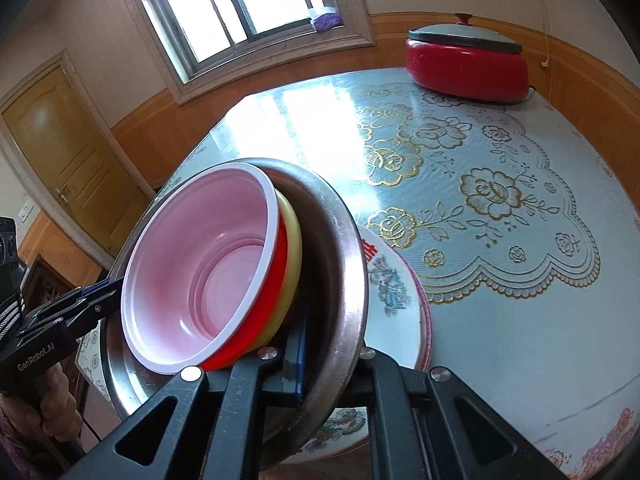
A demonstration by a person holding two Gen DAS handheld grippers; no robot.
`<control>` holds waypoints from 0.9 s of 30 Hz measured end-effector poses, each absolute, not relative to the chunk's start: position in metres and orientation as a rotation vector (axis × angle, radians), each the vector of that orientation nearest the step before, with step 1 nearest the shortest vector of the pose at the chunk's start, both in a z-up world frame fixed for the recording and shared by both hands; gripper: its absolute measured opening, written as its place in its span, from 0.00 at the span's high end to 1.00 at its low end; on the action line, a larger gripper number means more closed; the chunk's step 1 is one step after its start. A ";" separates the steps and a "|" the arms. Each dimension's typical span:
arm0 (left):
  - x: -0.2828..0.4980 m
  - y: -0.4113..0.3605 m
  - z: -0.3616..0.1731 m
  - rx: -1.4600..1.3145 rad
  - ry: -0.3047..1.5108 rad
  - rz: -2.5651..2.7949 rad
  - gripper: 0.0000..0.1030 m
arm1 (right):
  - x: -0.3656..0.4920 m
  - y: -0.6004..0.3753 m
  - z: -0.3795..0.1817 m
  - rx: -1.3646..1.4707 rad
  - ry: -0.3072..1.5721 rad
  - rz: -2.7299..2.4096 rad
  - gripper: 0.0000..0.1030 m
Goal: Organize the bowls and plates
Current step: 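Lift the steel bowl with nested bowls and carry it over the plate stack, then lower the steel bowl onto the plate stack with the left tool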
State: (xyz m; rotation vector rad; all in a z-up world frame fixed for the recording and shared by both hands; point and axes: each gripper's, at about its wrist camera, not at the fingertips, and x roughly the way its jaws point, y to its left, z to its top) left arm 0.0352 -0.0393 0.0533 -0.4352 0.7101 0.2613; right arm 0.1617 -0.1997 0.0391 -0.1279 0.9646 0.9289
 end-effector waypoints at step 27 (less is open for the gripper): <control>0.093 -0.012 0.016 -0.318 0.902 0.002 0.82 | 0.152 -0.205 0.014 -0.044 0.996 0.574 0.91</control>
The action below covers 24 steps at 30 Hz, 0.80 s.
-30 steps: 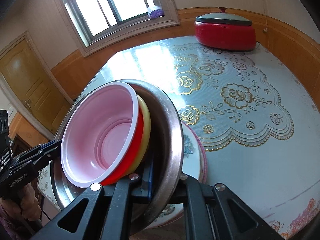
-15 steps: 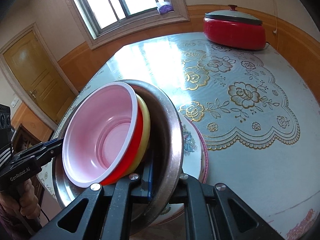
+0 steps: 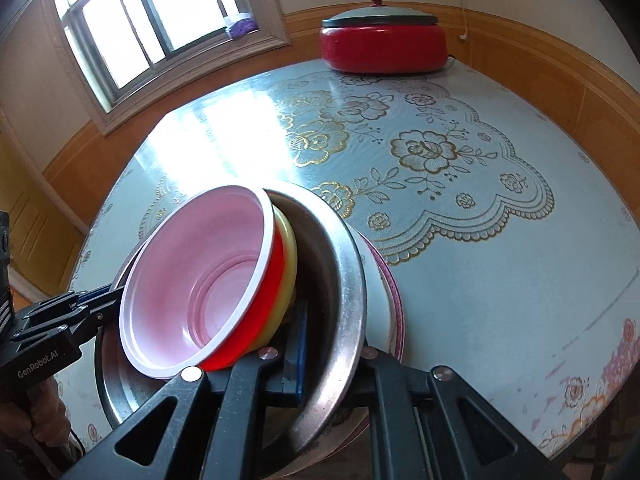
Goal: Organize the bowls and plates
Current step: 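Lower the steel bowl onto the plate stack with the left tool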
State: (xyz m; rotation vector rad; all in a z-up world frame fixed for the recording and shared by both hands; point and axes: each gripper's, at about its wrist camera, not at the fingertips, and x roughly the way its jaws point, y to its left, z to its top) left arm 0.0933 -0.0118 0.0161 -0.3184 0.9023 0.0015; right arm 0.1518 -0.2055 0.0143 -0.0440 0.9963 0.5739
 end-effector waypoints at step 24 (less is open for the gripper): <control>0.098 0.005 0.015 -0.300 0.876 -0.194 0.81 | 0.108 -0.228 0.028 0.108 0.946 0.354 0.80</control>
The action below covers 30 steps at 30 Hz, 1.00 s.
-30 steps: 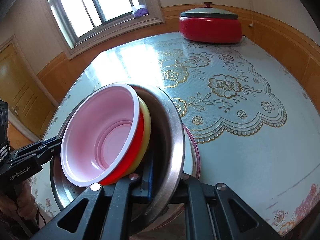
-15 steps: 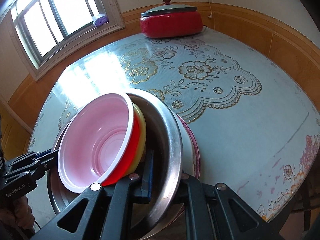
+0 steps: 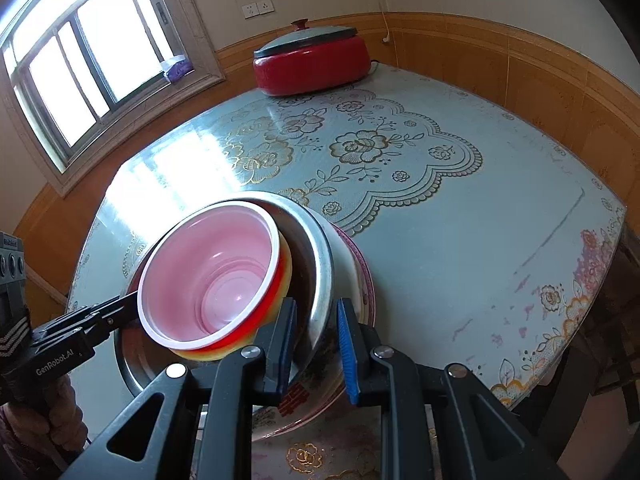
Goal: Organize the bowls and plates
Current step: 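Lower the steel bowl onto the plate stack with the left tool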
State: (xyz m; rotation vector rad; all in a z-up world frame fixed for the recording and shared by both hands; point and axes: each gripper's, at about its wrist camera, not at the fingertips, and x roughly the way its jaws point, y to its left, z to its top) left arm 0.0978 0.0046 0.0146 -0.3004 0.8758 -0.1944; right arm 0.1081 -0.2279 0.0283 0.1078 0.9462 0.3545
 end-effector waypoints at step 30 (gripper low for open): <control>0.082 -0.009 0.021 -0.218 0.861 -0.186 0.73 | 0.102 -0.223 0.025 0.100 0.943 0.331 0.78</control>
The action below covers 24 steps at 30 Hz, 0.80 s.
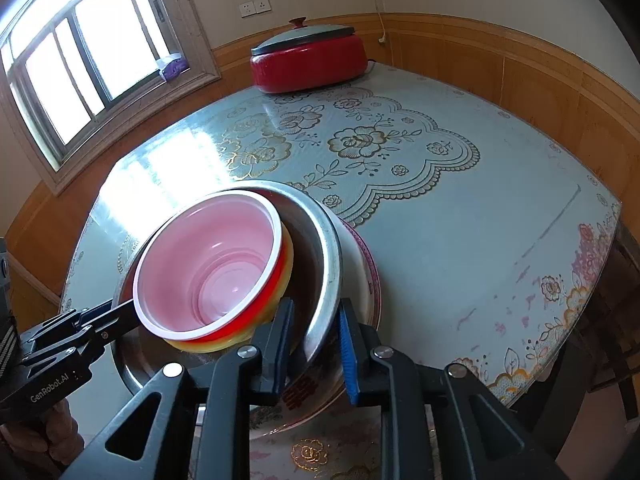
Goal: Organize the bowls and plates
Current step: 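Lower the steel bowl onto the plate stack with the left tool, then open the left tool and release the steel bowl rim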
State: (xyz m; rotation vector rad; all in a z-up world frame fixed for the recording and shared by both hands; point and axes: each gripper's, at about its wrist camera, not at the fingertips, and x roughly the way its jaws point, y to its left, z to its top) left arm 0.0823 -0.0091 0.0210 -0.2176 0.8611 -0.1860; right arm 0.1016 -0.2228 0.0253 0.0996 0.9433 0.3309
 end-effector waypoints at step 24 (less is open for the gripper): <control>0.056 -0.003 0.031 -0.213 0.808 -0.149 0.60 | 0.070 -0.229 0.032 0.187 0.883 0.356 0.74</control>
